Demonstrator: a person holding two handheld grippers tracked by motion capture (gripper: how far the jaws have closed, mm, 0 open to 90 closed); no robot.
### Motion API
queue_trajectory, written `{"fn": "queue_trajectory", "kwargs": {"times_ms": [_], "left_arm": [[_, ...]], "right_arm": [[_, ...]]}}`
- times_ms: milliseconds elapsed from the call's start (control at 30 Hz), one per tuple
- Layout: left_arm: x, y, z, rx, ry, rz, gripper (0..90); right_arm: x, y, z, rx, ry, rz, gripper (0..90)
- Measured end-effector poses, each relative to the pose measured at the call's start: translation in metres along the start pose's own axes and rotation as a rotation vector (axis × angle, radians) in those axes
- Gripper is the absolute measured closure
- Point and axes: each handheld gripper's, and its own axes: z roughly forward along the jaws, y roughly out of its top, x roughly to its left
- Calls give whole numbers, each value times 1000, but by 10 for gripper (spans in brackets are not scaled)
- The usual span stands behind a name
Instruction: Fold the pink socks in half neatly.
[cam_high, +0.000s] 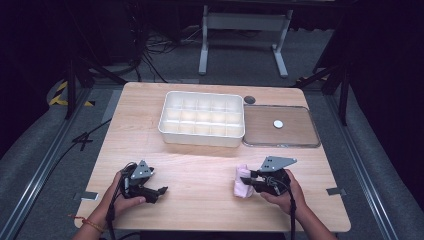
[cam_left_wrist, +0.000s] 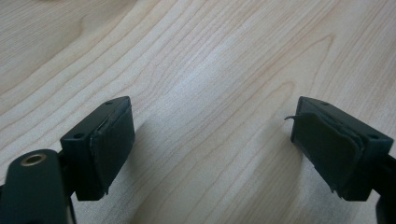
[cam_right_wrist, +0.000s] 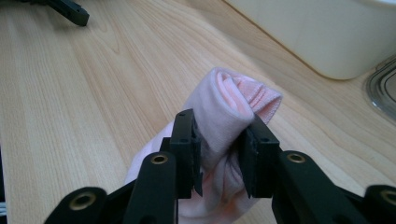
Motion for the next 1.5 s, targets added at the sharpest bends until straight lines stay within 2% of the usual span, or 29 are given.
{"fn": "queue_trajectory", "kwargs": {"times_ms": [433, 667, 1300, 1500], "left_arm": [[0, 0, 0, 6, -11, -6, 127], [0, 0, 0, 3, -10, -6, 127], [2, 1, 1, 6, -20, 15, 122], [2, 1, 2, 3, -28, 8, 119]], "right_arm": [[-7, 8, -25, -68, -67, -35, 698], [-13, 8, -37, -92, -96, -25, 697], [-26, 17, -43, -117, -144, -19, 696], [-33, 21, -42, -117, -154, -19, 695]]}}
